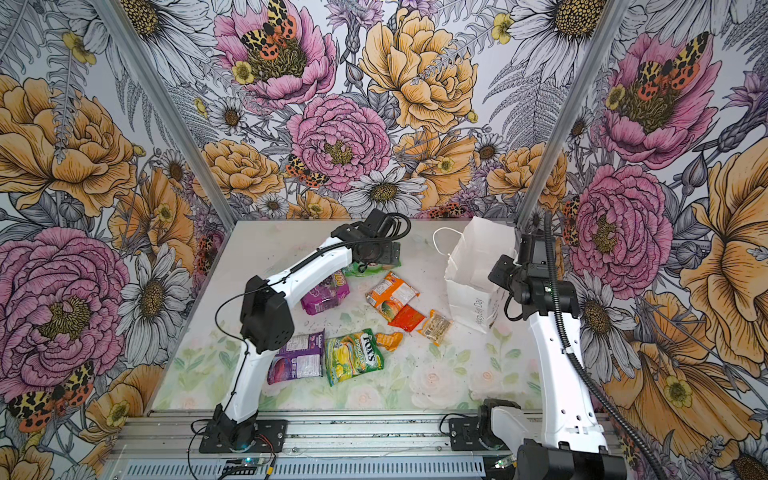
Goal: Place the snacks into the paper bag
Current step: 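Grasp the paper bag rim with the right gripper while the left reaches for chips, then lower the left gripper onto the green Lay's chip bag and grasp it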
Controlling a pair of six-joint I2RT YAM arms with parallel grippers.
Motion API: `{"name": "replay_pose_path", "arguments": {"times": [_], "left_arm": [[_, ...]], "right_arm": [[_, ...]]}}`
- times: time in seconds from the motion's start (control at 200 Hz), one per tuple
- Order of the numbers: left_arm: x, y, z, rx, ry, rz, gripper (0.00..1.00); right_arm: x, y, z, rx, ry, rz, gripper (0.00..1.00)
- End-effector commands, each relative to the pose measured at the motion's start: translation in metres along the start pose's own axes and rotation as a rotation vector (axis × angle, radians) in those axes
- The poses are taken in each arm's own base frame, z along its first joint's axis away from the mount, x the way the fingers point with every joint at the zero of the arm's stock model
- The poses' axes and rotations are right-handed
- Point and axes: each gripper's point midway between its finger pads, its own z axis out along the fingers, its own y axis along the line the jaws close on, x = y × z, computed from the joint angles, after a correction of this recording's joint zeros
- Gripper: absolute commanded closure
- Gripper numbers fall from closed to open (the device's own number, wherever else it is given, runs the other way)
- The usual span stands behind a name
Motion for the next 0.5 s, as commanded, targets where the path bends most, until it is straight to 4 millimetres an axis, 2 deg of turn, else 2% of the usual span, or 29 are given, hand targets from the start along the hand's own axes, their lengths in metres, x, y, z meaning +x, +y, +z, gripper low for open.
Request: {"name": "replay_pose_path", "arguments": {"times": [0.0, 0.155, 0.325, 0.49], "left_arm": [[-0.013, 0.005, 0.003, -0.100, -0.017, 0.006, 0.01], [-0.013, -0.006, 0.031, -0.103, -0.046, 0.013, 0.01], [-0.005, -0.028, 0.053, -0.106, -0.085, 0.143, 0.01], [0.003, -0.028, 0.074, -0.160, -0.101, 0.224, 0.04]], "right_arm": [[-0.008, 0.003, -0.011, -0.029, -0.068, 0.020, 1.00], [-0.008, 0.001, -0.021, -0.040, -0.120, 0.034, 1.00], [-0.006, 0.003, -0.023, -0.063, -0.136, 0.041, 1.00], [-0.006, 0.004, -0.023, -0.073, -0.139, 0.041, 1.00]]}}
